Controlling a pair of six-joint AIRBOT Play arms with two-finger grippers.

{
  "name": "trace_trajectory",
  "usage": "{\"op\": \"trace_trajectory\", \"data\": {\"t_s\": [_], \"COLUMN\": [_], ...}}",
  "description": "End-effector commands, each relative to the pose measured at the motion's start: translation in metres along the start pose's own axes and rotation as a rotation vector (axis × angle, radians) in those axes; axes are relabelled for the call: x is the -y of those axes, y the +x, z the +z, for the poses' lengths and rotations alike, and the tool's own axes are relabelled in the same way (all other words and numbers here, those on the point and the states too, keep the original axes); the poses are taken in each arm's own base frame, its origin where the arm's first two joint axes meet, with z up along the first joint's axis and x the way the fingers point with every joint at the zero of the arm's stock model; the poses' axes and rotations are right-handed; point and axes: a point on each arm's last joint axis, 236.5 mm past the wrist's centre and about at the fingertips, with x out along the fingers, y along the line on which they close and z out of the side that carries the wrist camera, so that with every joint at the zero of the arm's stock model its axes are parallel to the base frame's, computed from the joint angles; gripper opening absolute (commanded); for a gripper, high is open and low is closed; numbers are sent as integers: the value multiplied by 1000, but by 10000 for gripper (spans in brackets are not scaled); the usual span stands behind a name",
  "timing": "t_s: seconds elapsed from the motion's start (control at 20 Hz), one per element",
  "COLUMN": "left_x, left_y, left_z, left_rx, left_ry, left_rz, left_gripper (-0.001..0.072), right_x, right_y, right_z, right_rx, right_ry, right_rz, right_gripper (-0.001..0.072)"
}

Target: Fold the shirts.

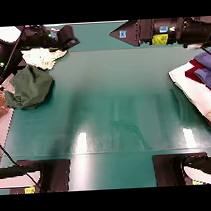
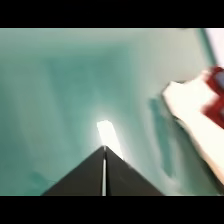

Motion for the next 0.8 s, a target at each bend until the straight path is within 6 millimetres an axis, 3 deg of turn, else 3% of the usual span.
{"op": "trace_trajectory", "data": {"t_s": [0.0, 0.1, 0.2, 0.3, 0.5, 0.55, 0.6, 0.65, 0.75], "left_x": [-153, -231, -273, -294, -312, -321, -329, -335, -346], "left_y": [-47, -90, -113, -124, -130, -137, -144, -151, -167], "left_z": [-21, -54, -86, -96, -71, -67, -65, -66, -74], "left_rx": [-97, -188, -260, -283, -212, -197, -197, -206, -254], "left_ry": [-109, -266, -412, -450, -383, -371, -353, -329, -310], "left_rz": [565, 804, 870, 867, 782, 789, 797, 804, 857], "left_gripper": [27, 27, 27, 27, 28, 222, 614, 720, 720], "right_x": [-4, -6, -7, -8, -8, -8, -8, -8, -7], "right_y": [-1, 0, 0, 0, 0, 0, 0, 0, 0], "right_z": [-8, -13, -14, -18, -24, -23, -23, -23, -23], "right_rx": [-33, -54, -59, -74, -99, -97, -97, -97, -94], "right_ry": [-3, -4, -5, -5, -20, -32, -49, -71, -104], "right_rz": [13, 21, 23, 28, 32, 32, 33, 34, 33], "right_gripper": [22, 22, 21, 22, 22, 22, 22, 22, 21]}}
